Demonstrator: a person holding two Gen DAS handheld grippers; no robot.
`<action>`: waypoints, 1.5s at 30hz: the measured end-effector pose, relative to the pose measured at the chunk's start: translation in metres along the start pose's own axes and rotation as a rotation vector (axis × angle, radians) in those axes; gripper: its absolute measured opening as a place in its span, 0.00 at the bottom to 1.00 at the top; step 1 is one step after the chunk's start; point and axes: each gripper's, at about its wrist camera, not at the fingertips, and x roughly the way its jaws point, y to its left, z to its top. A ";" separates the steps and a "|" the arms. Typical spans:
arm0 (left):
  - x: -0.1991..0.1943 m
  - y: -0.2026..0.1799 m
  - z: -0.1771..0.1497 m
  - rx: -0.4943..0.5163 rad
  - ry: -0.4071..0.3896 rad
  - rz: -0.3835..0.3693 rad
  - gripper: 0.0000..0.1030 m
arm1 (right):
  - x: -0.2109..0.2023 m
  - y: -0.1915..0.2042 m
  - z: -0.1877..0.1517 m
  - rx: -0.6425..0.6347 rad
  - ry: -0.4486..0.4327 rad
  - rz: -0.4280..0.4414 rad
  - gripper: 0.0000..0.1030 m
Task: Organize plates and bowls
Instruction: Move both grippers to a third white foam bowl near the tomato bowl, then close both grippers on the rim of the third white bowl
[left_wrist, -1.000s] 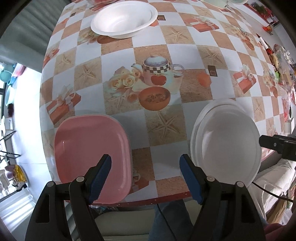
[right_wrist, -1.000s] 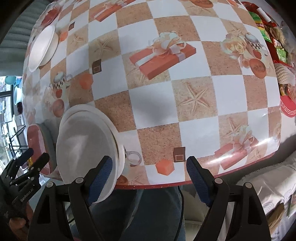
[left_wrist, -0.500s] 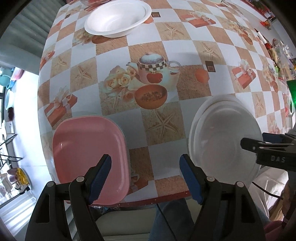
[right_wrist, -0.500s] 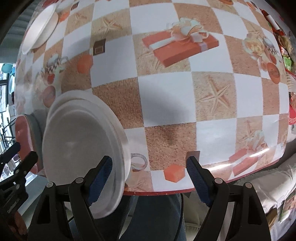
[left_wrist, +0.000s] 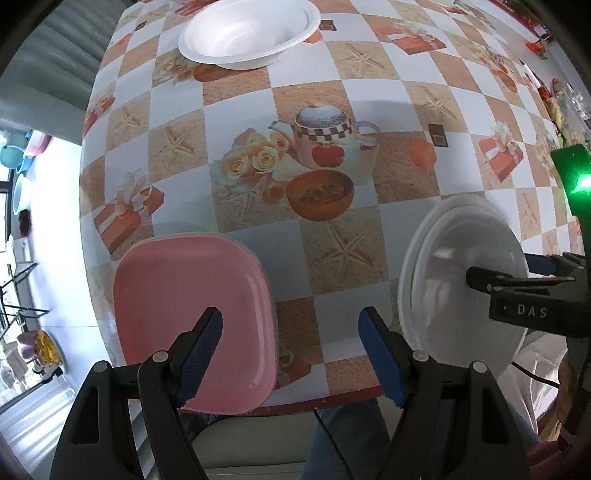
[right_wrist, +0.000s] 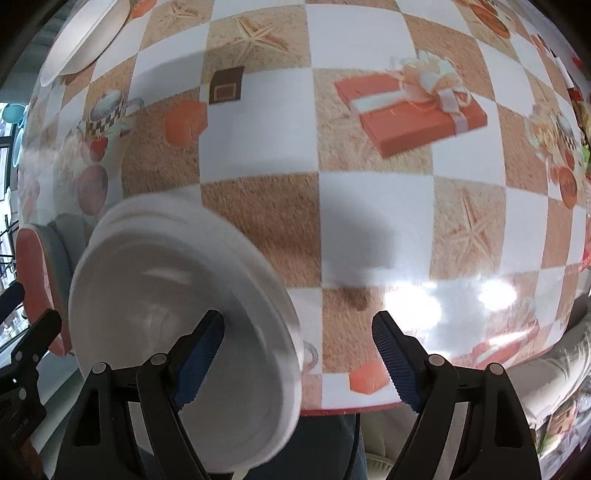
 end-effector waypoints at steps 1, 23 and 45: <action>-0.001 0.000 0.001 -0.003 0.000 0.000 0.77 | -0.001 0.002 0.004 -0.003 -0.003 -0.001 0.81; -0.028 0.077 0.099 -0.271 -0.127 0.000 0.77 | -0.109 0.026 0.106 -0.138 -0.201 0.060 0.81; 0.014 0.113 0.204 -0.348 -0.157 0.098 0.77 | -0.086 0.098 0.211 -0.159 -0.208 0.084 0.81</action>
